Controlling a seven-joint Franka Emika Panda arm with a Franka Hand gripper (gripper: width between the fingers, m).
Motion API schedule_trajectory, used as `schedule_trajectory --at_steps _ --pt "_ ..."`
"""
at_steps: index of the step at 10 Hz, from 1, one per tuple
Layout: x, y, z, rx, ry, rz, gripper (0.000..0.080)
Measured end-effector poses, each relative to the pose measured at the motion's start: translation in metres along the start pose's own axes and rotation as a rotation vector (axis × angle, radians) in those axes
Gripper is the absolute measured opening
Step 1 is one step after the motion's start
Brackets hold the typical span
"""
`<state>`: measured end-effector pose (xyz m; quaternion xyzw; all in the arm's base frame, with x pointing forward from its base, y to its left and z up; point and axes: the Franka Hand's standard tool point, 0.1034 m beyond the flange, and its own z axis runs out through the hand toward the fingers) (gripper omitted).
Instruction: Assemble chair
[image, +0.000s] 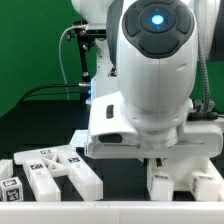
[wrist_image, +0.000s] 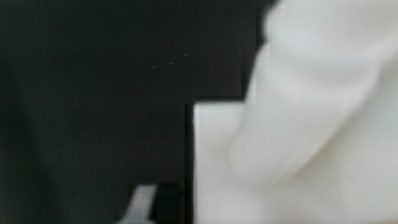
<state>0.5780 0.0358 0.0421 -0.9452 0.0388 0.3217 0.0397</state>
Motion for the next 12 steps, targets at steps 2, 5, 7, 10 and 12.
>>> schedule_trajectory --at_steps 2,5,7,10,12 --pt "0.0 0.001 0.0 0.001 0.0 0.002 0.0416" --pt "0.009 0.0 -0.002 0.0 0.051 0.039 0.0626" --pt "0.027 -0.002 -0.011 0.002 0.184 0.067 0.0645" --pt "0.028 -0.001 -0.012 0.003 0.362 0.071 0.0649" --pt "0.037 0.0 -0.019 -0.002 0.568 0.068 0.0649"
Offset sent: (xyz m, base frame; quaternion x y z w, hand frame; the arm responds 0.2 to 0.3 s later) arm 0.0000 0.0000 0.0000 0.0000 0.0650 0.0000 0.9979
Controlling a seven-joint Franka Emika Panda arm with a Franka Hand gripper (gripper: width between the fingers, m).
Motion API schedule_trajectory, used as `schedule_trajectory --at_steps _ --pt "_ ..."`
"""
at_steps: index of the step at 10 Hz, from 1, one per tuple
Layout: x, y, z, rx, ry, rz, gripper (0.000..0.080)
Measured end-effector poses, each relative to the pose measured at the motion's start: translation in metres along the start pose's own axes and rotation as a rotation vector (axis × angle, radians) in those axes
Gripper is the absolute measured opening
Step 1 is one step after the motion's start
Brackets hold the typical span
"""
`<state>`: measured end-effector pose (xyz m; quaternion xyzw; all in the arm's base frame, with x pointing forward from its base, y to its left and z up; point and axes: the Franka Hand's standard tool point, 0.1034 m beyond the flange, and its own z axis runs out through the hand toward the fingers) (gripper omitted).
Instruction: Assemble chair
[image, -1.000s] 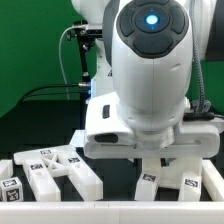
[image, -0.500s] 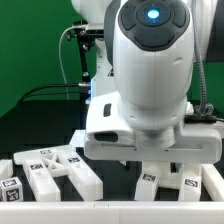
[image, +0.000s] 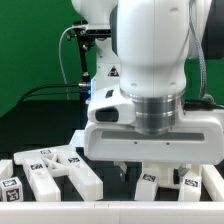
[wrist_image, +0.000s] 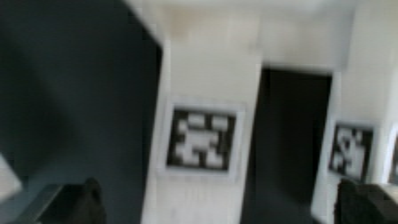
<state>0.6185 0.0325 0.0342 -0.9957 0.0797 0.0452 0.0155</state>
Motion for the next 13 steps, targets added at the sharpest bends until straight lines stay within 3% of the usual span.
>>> schedule_trajectory --at_steps 2,7,9,11,13 --pt "0.006 0.001 -0.003 0.002 0.119 0.011 0.0649" --pt "0.005 0.002 -0.004 0.002 0.098 0.013 0.0649" --pt "0.016 0.007 -0.032 0.016 0.044 0.021 0.0649" --pt "0.023 0.024 -0.067 0.033 0.025 0.001 0.0649" --pt "0.028 0.053 -0.075 0.035 0.039 -0.076 0.0649"
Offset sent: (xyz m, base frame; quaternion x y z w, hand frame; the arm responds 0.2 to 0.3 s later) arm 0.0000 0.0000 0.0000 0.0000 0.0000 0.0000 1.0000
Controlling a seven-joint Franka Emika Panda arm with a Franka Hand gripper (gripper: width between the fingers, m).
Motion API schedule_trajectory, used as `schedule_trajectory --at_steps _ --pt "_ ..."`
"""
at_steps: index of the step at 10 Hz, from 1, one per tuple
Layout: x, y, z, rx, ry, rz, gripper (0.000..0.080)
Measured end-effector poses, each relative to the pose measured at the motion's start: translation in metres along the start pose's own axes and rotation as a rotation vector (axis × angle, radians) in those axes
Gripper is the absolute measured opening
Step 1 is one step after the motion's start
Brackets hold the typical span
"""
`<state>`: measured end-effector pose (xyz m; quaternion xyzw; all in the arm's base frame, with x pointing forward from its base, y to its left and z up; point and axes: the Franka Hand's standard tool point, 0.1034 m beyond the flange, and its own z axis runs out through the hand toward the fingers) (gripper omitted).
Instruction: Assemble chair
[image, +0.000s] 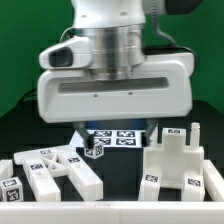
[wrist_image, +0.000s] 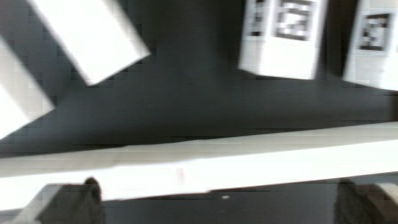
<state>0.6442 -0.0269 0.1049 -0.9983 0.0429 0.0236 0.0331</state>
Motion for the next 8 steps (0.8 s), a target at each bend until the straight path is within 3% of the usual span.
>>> schedule_trajectory --at_steps 3,6,8 --pt "-0.004 0.043 -0.001 0.01 0.0 -0.166 0.0649" --pt "-0.006 0.048 0.003 0.0 0.029 -0.177 0.0649" --pt "-0.014 0.055 0.01 0.0 0.016 -0.35 0.0649"
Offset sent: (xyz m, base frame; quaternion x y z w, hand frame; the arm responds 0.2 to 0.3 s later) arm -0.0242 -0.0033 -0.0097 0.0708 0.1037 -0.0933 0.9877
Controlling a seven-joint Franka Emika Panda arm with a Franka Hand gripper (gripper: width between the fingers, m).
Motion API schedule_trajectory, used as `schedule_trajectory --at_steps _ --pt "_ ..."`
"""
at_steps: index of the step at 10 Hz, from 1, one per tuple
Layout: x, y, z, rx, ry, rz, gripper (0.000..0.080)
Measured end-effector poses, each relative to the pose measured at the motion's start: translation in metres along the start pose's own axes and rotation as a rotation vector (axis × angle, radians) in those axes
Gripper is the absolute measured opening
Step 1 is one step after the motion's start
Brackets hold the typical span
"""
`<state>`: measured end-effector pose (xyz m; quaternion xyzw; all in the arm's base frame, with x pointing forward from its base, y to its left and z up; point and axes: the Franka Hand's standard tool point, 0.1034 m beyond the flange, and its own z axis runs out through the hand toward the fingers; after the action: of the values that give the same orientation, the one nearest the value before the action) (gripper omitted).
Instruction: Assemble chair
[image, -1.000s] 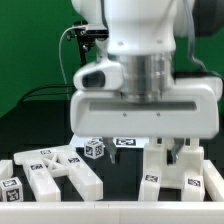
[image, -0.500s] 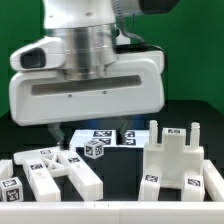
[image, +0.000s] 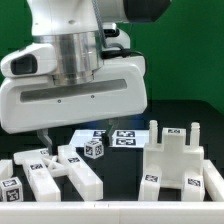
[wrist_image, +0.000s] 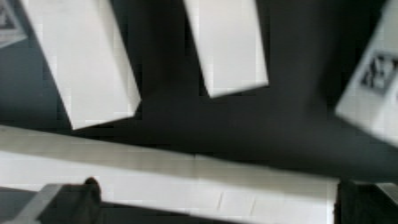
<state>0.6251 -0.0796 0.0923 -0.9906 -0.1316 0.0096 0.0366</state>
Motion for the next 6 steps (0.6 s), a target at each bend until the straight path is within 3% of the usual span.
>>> schedule_trajectory --at_steps 1,3,6 --pt "-0.009 0.0 0.004 0.015 -0.026 -0.152 0.0649" --pt "-0.022 -0.011 0.018 -0.008 0.0 -0.192 0.0649" --pt "-0.022 -0.008 0.017 -0.003 -0.006 -0.186 0.0649"
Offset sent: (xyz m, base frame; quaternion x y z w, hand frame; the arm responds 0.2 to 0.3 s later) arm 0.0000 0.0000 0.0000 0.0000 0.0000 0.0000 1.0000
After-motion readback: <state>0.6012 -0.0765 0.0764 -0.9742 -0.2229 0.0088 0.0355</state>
